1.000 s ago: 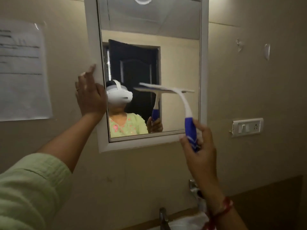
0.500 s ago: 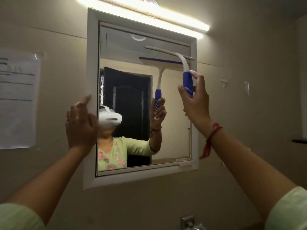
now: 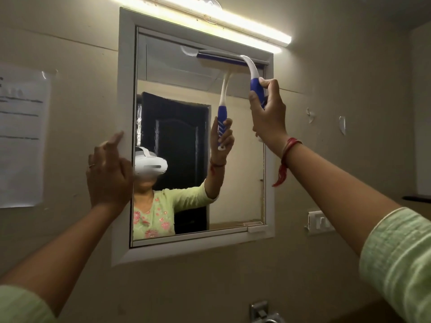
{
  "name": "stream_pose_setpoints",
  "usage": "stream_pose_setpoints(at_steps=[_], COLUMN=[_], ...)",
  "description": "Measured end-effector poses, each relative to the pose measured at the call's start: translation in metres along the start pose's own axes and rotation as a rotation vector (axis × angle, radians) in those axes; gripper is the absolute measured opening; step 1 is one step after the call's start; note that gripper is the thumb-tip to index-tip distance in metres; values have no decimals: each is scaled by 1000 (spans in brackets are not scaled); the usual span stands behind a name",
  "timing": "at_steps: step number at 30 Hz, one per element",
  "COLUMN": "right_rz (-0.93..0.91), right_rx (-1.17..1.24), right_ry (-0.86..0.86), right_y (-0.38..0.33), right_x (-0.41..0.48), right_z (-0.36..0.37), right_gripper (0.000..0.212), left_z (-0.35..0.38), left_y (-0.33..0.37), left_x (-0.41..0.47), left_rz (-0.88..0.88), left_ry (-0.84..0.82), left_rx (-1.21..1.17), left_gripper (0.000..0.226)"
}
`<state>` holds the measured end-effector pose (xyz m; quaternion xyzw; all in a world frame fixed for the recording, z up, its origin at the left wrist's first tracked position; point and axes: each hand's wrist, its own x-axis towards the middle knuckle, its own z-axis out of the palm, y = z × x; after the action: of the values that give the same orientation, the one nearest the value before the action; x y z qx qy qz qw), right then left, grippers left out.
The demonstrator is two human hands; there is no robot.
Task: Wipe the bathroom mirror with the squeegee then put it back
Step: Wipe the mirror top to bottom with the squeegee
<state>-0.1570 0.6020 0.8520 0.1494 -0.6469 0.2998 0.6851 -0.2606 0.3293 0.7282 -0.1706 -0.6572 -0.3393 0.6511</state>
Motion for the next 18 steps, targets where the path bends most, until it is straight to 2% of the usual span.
stream_pose_setpoints(at_steps=[8, 15, 18], right_rz=[29, 11, 36], right_rx=[37, 59, 70], right_ry=[18, 10, 28], right_y=[17, -2, 5], right_x=[-39, -6, -23], right_z=[-4, -12, -9], right_gripper=[31, 34, 33], left_z=[-1, 0, 0], left_y=[2, 2, 2], left_x=[0, 0, -1], left_rz=[7, 0, -4], left_ry=[7, 1, 3], left_rx=[9, 14, 12], left_gripper=[50, 49, 49])
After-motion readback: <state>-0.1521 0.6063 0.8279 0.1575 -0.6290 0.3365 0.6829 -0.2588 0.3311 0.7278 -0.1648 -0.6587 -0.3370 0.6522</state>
